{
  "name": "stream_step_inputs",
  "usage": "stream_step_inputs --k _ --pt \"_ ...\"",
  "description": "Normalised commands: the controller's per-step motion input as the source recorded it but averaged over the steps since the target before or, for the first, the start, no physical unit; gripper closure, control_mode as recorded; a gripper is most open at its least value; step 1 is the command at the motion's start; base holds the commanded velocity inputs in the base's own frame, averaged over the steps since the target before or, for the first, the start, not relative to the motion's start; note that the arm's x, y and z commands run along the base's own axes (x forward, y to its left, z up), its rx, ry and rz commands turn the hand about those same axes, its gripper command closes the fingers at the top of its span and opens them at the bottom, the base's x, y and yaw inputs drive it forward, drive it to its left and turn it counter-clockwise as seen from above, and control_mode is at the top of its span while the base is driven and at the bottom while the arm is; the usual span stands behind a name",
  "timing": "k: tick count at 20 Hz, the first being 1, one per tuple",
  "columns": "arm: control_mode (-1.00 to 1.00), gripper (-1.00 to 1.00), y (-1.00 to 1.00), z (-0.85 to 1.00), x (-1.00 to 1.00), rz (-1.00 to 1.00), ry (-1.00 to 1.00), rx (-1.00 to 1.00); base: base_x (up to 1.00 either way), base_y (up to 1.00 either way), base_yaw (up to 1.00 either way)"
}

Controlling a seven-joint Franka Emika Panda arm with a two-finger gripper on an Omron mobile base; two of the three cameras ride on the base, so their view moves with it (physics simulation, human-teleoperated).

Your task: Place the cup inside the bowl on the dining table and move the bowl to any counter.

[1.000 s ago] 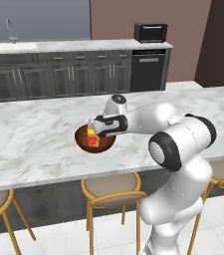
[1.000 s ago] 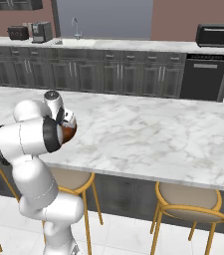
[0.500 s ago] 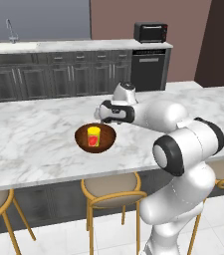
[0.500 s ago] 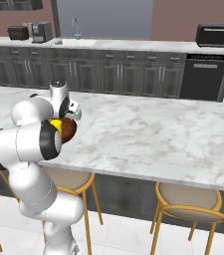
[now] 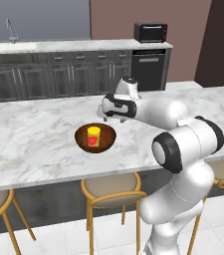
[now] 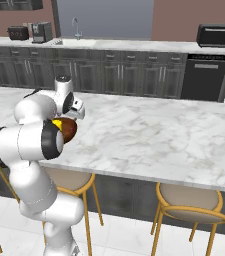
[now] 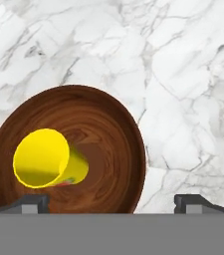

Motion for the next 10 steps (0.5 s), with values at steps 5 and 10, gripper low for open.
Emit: stream_step_inputs --k 5,10 --pt "-1.00 -1.00 -0.18 -0.41 0.03 0.00 0.13 0.00 0.00 0.00 0.00" --pt "-1.00 -1.00 -0.04 -0.16 0.01 0.03 0.19 0.00 0.00 0.00 0.00"
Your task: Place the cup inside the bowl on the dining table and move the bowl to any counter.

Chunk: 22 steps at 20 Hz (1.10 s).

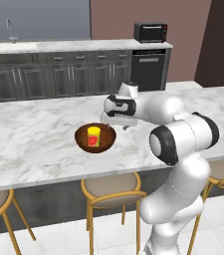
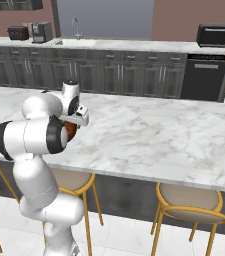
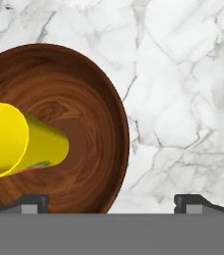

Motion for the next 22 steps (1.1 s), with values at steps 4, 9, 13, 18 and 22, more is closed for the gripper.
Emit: stream_step_inputs --k 4,9,13,18,22 --pt "-1.00 -1.00 0.00 0.08 0.00 0.06 0.17 0.02 0.00 0.00 0.00" --pt "-1.00 -1.00 0.00 0.00 0.02 0.03 0.13 0.03 0.00 0.00 0.00" --pt "-1.00 -1.00 0.00 -0.04 0.07 0.00 0.12 0.01 0.00 0.00 0.00" --pt "-1.00 -1.00 0.00 -0.14 0.02 0.00 0.05 0.00 0.00 0.00 0.00" --pt "-1.00 -1.00 0.00 -0.36 0.00 0.00 0.00 0.00 0.00 0.00 0.00"
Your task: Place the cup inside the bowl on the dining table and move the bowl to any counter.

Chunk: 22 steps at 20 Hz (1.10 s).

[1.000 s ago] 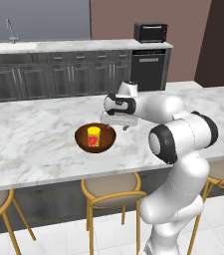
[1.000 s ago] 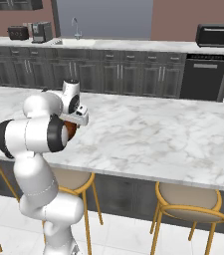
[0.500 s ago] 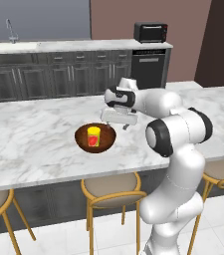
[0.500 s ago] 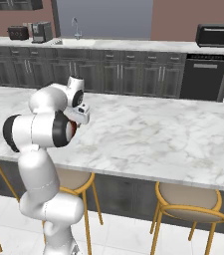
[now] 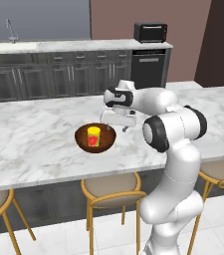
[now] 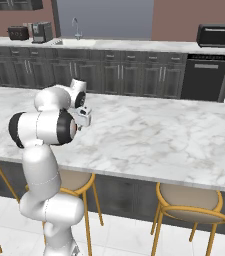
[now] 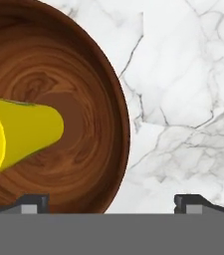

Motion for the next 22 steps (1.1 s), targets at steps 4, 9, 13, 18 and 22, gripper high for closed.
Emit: stream_step_inputs --k 4,9,13,18,22 --pt "-1.00 -1.00 0.00 -0.15 0.00 0.00 0.00 0.00 0.00 0.00 0.00" --pt "-1.00 -1.00 0.00 -0.17 0.00 0.00 0.00 0.00 0.00 0.00 0.00" --pt "-1.00 -1.00 0.00 -0.18 0.00 0.00 0.00 0.00 0.00 0.00 0.00" --pt "-1.00 -1.00 0.00 -0.25 0.00 0.00 0.00 0.00 0.00 0.00 0.00" --pt "-1.00 -1.00 0.00 -0.17 0.00 0.00 0.00 0.00 0.00 0.00 0.00"
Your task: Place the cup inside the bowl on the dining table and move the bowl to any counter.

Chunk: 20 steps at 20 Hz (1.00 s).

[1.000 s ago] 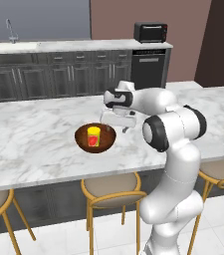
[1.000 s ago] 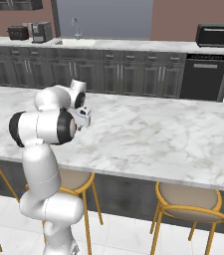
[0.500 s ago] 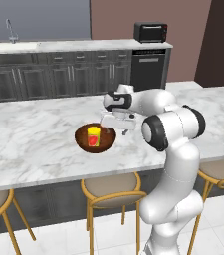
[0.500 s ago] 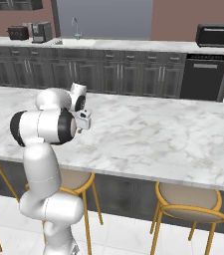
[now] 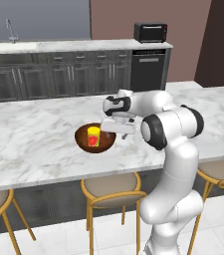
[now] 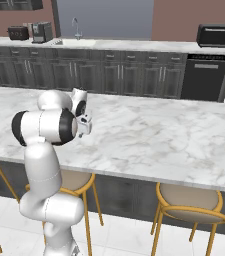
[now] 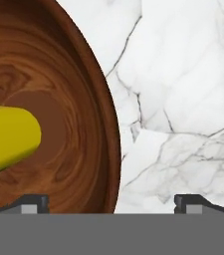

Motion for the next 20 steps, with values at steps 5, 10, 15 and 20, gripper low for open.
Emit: stream_step_inputs --k 5,10,15,20 --pt "-1.00 -1.00 0.09 -0.07 0.00 0.00 0.00 0.00 0.00 0.00 0.00" --pt "-1.00 -1.00 0.25 -0.04 0.00 0.00 0.00 0.00 0.00 0.00 0.00" --pt "-1.00 -1.00 0.20 -0.13 0.00 0.00 0.00 0.00 0.00 0.00 0.00" --pt "-1.00 -1.00 0.00 -0.16 0.00 0.00 0.00 0.00 0.00 0.00 0.00"
